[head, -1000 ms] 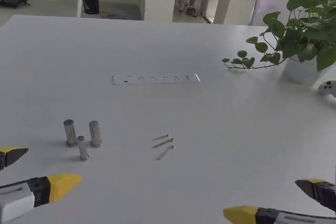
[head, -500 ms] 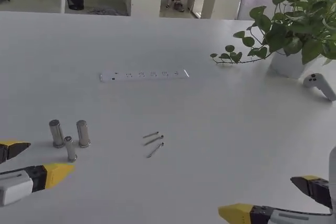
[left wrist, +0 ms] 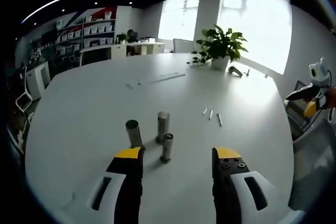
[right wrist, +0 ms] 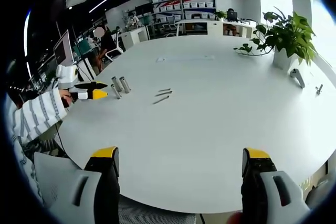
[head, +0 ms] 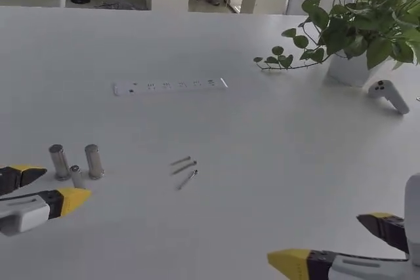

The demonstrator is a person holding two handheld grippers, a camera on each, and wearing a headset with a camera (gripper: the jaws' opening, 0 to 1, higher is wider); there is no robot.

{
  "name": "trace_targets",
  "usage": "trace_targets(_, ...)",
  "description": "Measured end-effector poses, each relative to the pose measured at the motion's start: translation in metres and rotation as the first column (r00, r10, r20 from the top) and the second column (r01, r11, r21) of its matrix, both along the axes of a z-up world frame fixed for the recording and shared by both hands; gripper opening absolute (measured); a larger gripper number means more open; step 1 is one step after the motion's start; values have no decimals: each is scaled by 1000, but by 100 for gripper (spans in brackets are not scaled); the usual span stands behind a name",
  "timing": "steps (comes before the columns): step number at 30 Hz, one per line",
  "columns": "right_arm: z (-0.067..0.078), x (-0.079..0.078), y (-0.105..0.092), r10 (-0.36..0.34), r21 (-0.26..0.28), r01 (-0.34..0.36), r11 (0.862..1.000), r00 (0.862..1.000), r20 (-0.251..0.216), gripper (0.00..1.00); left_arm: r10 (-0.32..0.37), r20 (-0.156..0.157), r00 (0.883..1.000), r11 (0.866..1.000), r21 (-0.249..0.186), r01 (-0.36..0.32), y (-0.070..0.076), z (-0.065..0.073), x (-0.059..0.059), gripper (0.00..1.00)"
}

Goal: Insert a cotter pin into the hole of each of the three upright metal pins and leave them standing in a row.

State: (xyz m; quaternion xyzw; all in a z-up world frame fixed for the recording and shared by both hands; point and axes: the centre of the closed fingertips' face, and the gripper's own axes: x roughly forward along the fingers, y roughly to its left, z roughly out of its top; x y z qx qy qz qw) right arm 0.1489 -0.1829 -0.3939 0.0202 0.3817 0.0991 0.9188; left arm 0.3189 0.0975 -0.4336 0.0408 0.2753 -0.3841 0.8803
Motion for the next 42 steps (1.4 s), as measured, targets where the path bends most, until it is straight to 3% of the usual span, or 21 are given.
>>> trace_targets(13, -3, -4, 3, 0, -6, 0, 1000, 1000, -17, 96, -4, 5, 1000, 1000, -11, 4, -7, -8, 15, 30)
trace_targets(19, -4, -5, 3, 7, -14, -7, 1000, 1000, -22, 96, -8, -1, 1000, 1000, 19, 8, -7, -17, 18, 21)
trace_targets(24, -5, -5, 4, 3, -11, -3, 1000, 1000, -24, 96, 12, 14, 1000, 999, 53, -12, -6, -22, 23, 21)
trace_targets(33, -9, -7, 4, -4, -5, 3, 1000, 999, -37, 96, 16, 19, 1000, 998, 64, -18, -8, -27, 29, 15)
trace_targets(42, -10, -12, -2, -7, 3, 7, 1000, 999, -41, 96, 7, 34, 999, 996, 86, -10, -16, -30, 25, 6)
